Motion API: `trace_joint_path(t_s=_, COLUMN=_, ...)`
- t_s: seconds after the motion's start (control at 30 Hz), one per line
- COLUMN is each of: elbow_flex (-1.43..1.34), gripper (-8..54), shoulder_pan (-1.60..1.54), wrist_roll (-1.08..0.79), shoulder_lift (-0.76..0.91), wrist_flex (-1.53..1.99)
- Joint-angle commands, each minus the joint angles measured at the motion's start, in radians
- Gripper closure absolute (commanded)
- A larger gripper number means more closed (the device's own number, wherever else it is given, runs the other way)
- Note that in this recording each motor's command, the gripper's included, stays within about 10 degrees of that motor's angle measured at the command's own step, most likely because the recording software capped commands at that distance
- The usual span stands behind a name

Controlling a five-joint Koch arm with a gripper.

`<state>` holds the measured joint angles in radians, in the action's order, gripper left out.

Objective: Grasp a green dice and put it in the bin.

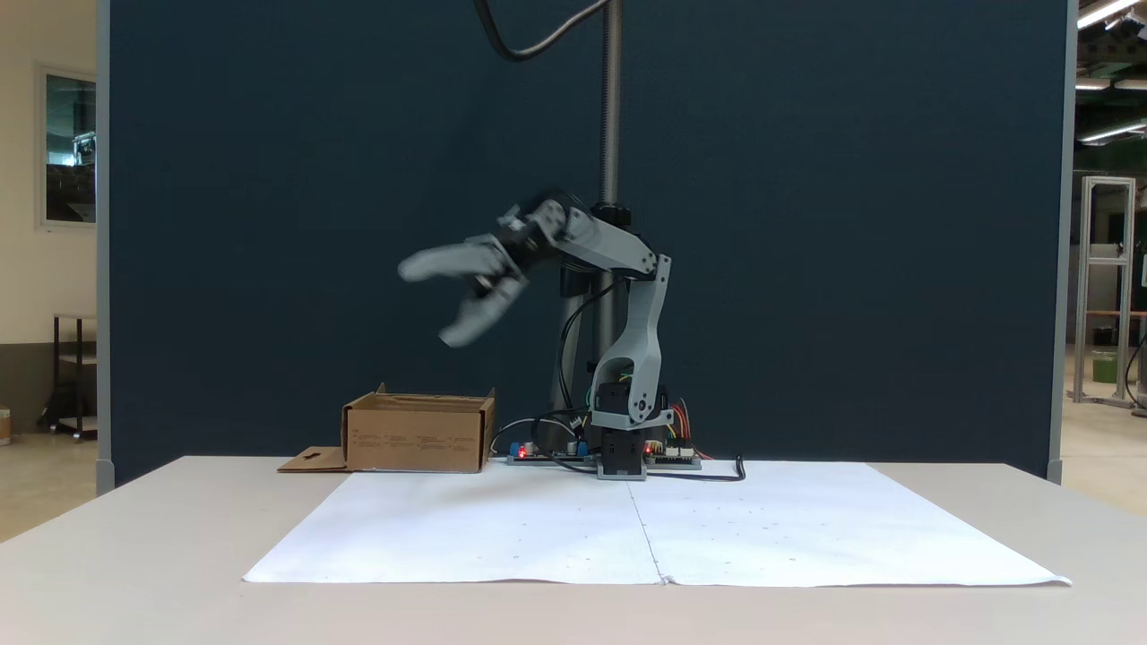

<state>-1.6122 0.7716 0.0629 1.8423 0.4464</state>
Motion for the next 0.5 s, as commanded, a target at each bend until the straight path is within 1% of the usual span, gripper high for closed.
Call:
trace_joint_path(t_s=0.0, elbow_flex=-0.08, gripper=0.6, shoulder_pan=-0.067, wrist_roll=0.063, shoulder_lift=0.097, wrist_flex=-0.167)
trace_joint_path(t_s=0.2, elbow_flex=-0.422, gripper=0.6, shoulder_pan=-0.258, wrist_roll=0.061, shoulder_lift=0.221, wrist_flex=-0.366)
trace_joint_path(t_s=0.33, elbow_flex=-0.557, gripper=0.7, shoulder_pan=-0.357, wrist_roll=0.063, shoulder_lift=0.293, wrist_flex=-0.504)
trace_joint_path(t_s=0.47, elbow_flex=-0.621, gripper=0.7, shoulder_pan=-0.448, wrist_roll=0.064, shoulder_lift=0.371, wrist_flex=-0.627)
